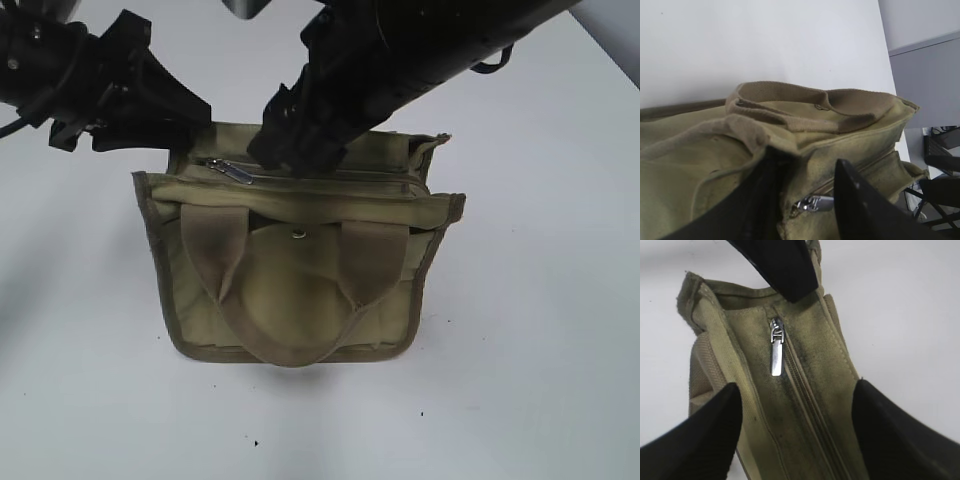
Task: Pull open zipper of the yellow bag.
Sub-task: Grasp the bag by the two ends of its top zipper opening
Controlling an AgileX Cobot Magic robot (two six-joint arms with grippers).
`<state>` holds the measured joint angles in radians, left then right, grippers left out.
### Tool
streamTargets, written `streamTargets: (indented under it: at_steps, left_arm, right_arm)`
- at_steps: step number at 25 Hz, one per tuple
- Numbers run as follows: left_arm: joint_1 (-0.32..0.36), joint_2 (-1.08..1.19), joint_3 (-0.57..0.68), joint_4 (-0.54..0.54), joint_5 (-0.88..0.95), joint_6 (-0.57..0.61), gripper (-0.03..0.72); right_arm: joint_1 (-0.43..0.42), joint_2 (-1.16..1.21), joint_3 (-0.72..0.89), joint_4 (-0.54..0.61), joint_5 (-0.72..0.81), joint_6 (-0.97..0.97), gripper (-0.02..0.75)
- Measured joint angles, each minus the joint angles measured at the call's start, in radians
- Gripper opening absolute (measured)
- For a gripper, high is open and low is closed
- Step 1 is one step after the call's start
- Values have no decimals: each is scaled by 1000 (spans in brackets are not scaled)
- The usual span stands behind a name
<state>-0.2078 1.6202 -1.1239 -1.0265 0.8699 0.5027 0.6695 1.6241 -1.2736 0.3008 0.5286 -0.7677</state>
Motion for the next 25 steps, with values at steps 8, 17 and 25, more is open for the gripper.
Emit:
streamTargets:
  at_steps: [8, 17, 25]
  left_arm:
    - [0, -2, -4, -24, -1, -5, 312]
    - [0, 33, -7, -25, 21, -24, 312]
    - [-33, 75, -78, -65, 14, -27, 253]
  right_arm:
    - [0, 0, -4, 0, -4, -2, 536]
    - [1, 0, -4, 95, -74, -6, 536]
    - [1, 6, -4, 101, -89, -59, 536]
